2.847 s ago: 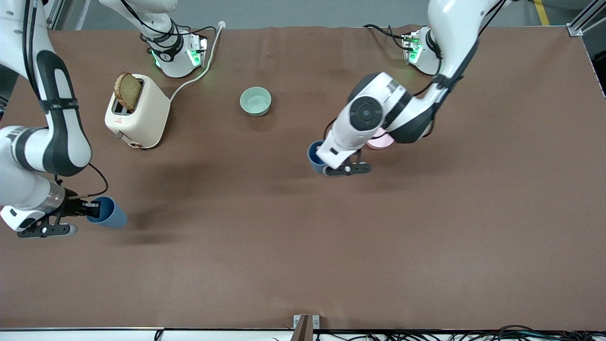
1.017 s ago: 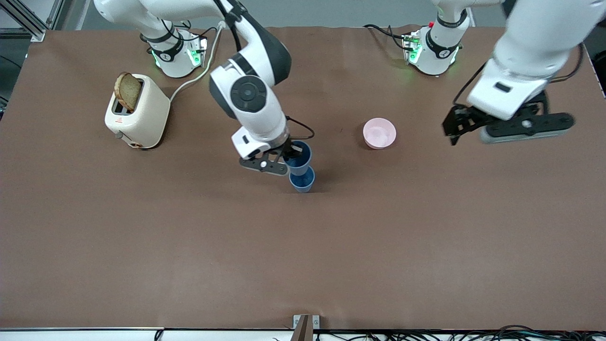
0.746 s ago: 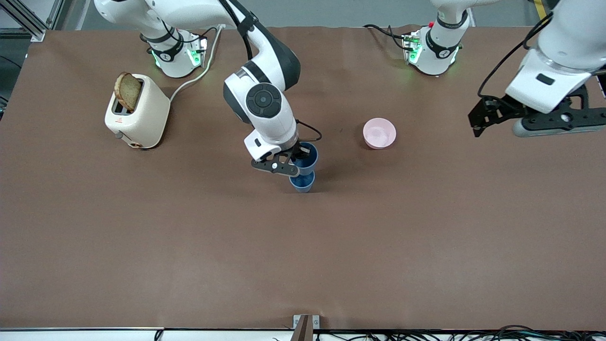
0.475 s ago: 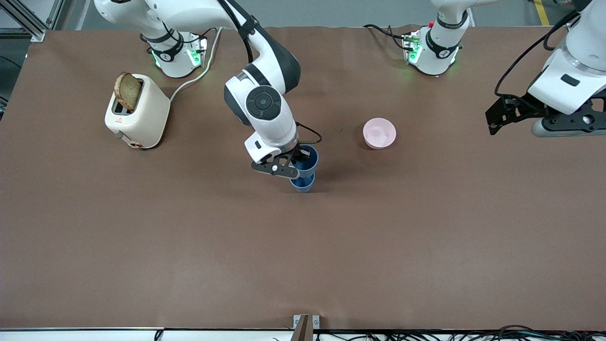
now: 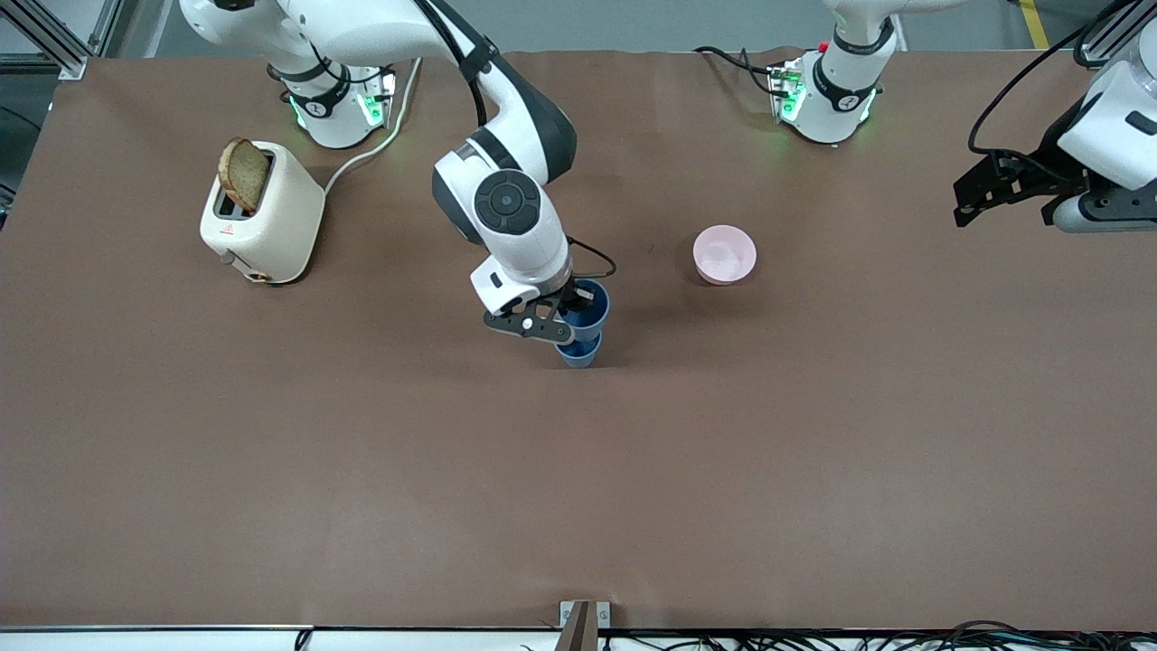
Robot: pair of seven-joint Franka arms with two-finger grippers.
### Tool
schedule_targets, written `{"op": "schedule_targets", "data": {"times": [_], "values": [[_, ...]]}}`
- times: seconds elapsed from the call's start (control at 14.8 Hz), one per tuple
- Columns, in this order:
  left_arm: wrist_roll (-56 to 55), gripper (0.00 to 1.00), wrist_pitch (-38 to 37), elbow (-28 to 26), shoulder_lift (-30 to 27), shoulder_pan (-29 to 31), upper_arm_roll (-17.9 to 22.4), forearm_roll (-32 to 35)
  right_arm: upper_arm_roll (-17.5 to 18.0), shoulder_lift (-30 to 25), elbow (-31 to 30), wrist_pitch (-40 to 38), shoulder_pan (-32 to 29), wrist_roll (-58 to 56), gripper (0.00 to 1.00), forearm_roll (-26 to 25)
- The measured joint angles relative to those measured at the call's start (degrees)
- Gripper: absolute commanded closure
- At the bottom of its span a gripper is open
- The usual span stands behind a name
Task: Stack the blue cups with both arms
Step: 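Push the held cup down into the standing cup with the right gripper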
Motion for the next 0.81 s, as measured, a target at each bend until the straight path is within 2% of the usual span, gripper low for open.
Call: {"op": "schedule_targets", "data": {"times": [0.81], "values": [[2.67,0.00,0.04,-1.04,-0.71,-0.54,0.00,-0.10,-0.49,0.44,2.28,0.03,-0.14,-0.03,0.97,0.00]]}}
